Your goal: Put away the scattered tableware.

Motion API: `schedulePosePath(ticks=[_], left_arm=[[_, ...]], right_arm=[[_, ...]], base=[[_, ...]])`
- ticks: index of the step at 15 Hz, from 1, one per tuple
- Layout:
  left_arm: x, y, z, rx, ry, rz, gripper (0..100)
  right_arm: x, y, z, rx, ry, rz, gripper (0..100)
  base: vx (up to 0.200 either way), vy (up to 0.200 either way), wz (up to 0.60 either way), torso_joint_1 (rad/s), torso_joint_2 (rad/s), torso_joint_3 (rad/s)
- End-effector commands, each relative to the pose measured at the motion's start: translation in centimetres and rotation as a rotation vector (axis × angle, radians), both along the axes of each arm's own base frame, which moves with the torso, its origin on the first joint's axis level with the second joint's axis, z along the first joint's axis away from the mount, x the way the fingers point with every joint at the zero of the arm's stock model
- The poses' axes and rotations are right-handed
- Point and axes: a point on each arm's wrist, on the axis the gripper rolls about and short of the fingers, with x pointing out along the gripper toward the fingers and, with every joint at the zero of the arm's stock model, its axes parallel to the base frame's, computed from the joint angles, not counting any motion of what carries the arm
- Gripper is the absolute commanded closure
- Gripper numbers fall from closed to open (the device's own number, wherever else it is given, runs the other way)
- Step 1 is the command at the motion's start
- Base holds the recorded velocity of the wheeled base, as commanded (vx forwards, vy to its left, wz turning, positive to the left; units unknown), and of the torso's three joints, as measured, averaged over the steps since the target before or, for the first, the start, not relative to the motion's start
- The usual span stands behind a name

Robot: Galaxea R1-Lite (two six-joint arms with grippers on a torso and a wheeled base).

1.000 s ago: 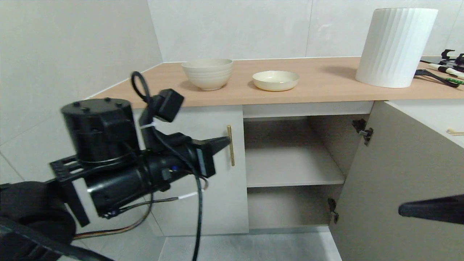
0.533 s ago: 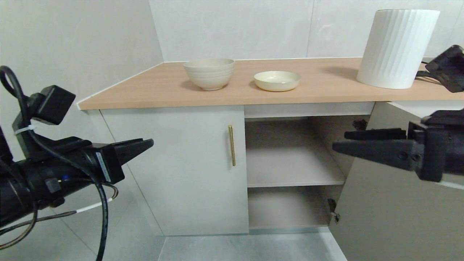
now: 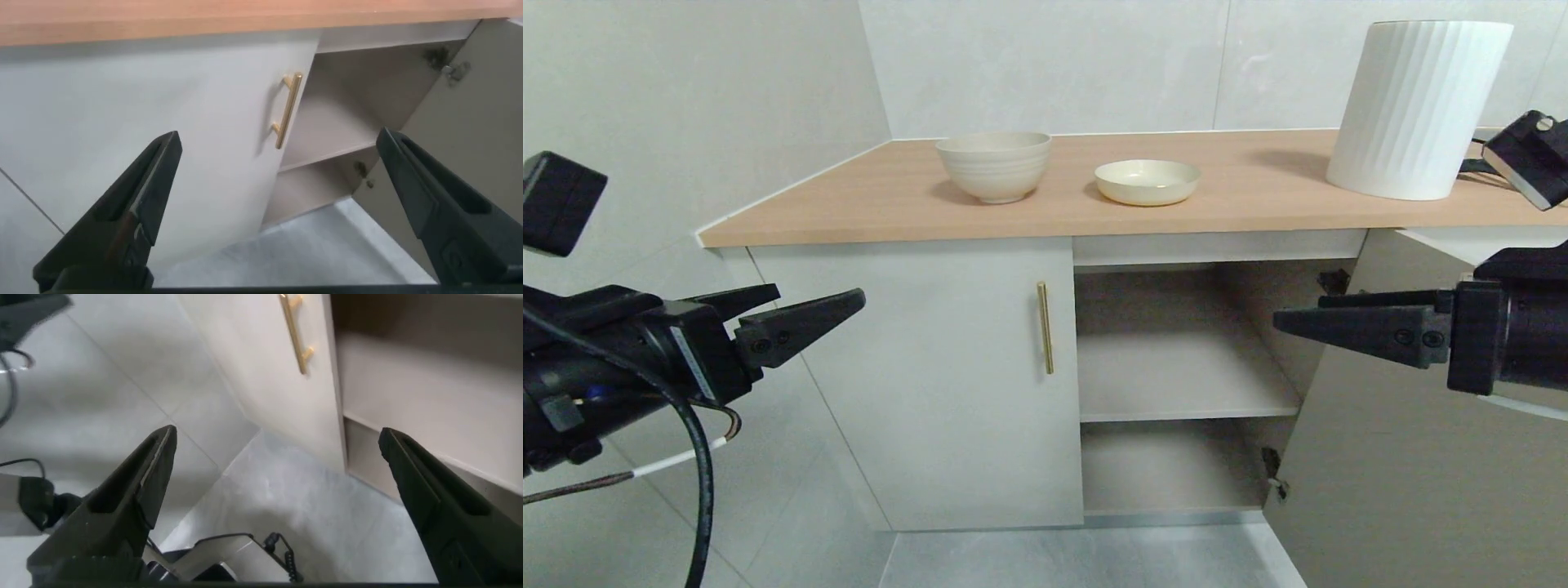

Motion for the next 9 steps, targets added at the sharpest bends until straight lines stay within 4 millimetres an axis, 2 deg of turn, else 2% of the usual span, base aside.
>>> schedulePosePath(ticks=[1, 5, 9], left_arm=[[-0.12, 0.02, 0.01, 0.000, 0.001, -0.001, 0], [-0.30, 0.07, 0.18, -0.003, -0.008, -0.001, 0], [-0.30, 0.07, 0.23, -0.003, -0.010, -0.001, 0]], right_arm=[[-0.76, -0.19, 0.45, 0.011, -0.020, 0.012, 0], [-0.98, 0.13, 0.28, 0.009, -0.014, 0.035, 0], [-1.06, 0.25, 0.22, 0.008, -0.012, 0.043, 0]], base=[[0.000, 0.000, 0.00, 0.000, 0.00, 0.000], [0.000, 0.000, 0.00, 0.000, 0.00, 0.000], [0.200, 0.000, 0.00, 0.001, 0.00, 0.004]])
